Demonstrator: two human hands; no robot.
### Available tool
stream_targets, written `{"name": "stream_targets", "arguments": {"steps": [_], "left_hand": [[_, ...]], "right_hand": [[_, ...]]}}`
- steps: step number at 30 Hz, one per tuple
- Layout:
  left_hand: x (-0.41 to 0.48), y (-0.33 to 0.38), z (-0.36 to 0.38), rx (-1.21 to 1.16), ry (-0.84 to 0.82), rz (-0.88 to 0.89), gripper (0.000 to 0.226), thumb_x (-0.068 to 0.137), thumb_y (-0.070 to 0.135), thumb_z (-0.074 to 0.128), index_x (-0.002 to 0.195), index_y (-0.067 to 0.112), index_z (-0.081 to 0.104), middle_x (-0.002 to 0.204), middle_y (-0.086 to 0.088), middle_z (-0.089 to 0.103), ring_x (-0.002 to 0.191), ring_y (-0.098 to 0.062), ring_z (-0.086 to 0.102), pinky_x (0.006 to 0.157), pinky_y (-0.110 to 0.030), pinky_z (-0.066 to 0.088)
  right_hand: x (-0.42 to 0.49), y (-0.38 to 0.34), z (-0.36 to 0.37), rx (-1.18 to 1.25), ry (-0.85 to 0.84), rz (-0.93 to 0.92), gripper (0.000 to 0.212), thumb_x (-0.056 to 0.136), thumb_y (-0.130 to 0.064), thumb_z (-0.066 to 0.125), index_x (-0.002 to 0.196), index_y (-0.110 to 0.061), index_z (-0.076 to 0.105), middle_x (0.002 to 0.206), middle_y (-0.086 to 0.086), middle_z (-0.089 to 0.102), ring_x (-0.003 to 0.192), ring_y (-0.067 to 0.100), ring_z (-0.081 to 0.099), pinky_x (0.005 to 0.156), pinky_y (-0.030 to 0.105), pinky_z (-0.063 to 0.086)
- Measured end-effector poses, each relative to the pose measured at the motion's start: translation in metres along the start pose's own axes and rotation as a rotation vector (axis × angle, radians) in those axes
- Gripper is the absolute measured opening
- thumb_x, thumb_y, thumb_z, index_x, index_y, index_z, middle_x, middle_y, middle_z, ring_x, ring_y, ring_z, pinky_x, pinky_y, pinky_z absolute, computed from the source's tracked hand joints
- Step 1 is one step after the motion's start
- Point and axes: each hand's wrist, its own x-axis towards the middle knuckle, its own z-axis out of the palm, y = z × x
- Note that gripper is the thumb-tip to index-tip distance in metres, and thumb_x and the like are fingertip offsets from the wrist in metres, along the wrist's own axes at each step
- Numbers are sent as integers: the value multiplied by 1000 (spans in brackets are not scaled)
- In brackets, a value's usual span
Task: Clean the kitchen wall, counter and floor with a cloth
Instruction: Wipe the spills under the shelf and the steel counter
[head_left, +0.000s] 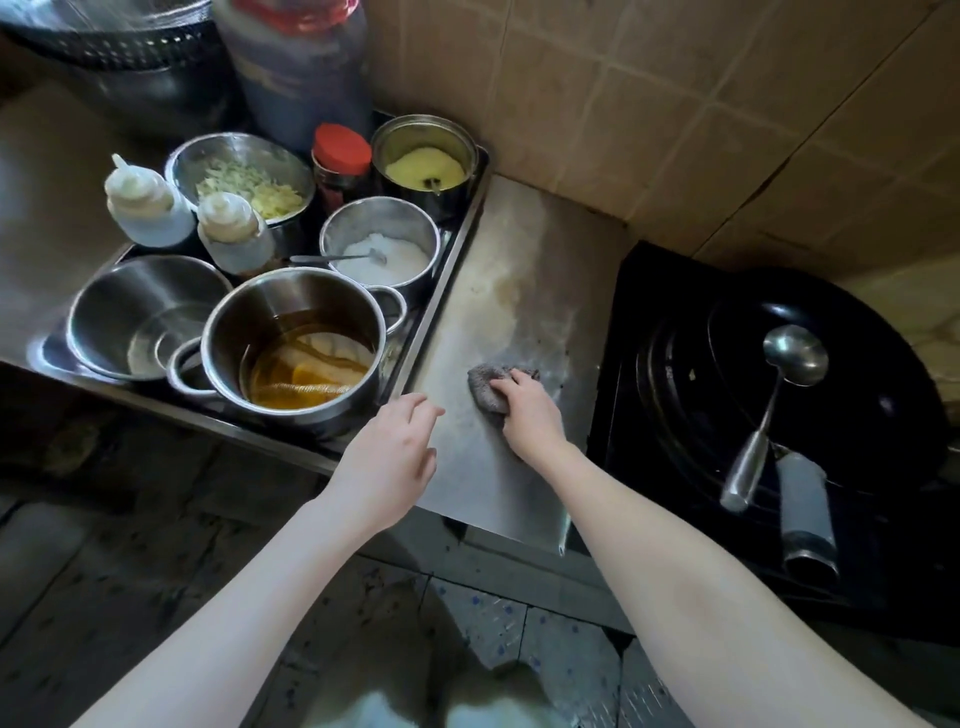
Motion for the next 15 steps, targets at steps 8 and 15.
{"name": "stream_targets", "arguments": {"steps": [8,15], "left_hand": [[23,21,11,51,-118,80,43,89,13,55,131,8,47,136,-11,45,120,-29,48,95,-34,42],[29,56,34,90,-250,156,43,86,10,57,128,3,50,131,-16,49,114,-33,51,90,-36,44]], "right_hand": [[-57,9,2,55,113,-10,53,88,-11,54,140,-20,42,152,11,30,140,28,25,115,45,17],[-119,44,0,58,164,46,50,93,-13,49,141,-20,40,151,7,32,140,24,26,118,39,16]]}}
